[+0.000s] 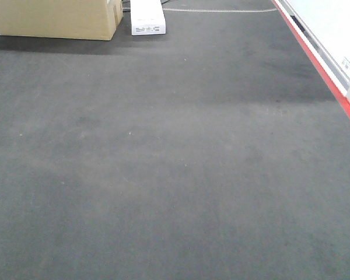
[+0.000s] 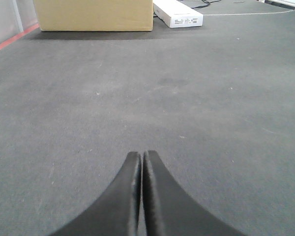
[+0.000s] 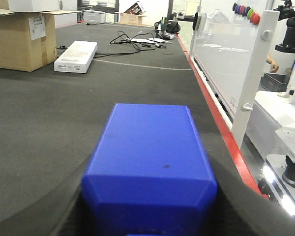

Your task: Pour parts from conveyor to right shelf

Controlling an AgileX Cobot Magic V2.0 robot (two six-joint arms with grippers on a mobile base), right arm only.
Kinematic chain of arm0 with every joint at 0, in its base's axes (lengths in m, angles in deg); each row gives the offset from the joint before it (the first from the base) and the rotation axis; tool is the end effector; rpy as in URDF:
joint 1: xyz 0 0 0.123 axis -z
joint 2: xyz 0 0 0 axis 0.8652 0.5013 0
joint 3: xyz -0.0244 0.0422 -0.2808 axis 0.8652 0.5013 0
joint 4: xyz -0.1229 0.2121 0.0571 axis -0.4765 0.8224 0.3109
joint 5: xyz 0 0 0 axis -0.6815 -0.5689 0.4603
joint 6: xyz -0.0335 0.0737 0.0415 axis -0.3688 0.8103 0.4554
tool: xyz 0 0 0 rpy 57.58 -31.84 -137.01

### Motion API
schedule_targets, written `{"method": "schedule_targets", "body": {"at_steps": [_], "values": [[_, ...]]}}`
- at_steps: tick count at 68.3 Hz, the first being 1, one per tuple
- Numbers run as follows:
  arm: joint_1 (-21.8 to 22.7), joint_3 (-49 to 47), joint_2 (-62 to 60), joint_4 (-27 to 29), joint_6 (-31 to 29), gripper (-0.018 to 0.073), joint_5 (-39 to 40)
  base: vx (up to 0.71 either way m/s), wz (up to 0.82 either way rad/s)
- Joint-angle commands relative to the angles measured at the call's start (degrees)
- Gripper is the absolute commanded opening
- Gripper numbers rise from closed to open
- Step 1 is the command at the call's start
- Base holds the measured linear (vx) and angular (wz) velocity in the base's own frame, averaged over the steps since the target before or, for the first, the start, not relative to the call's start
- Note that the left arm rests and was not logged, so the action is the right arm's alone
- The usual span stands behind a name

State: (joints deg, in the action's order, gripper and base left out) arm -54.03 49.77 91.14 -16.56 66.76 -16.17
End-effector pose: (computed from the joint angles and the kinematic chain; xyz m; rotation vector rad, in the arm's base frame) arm 0.0374 0.0050 0.2796 -0.0878 1.6564 -0.0897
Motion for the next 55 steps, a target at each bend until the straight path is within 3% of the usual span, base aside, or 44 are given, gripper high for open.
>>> {"method": "schedule_targets", "body": {"at_steps": [1,29,55], "values": [[0.3,-1.6,0.9,0.2,-0.5,-0.0006,4.6,-0.11,-0.03],[0.3,-1.6,0.9,0.2,-0.5,-0.0006,4.6,-0.25,-0.12],[0.3,-1.6,0.9,0.2,-0.5,-0.0006,4.6,-0.37,-0.49]]}}
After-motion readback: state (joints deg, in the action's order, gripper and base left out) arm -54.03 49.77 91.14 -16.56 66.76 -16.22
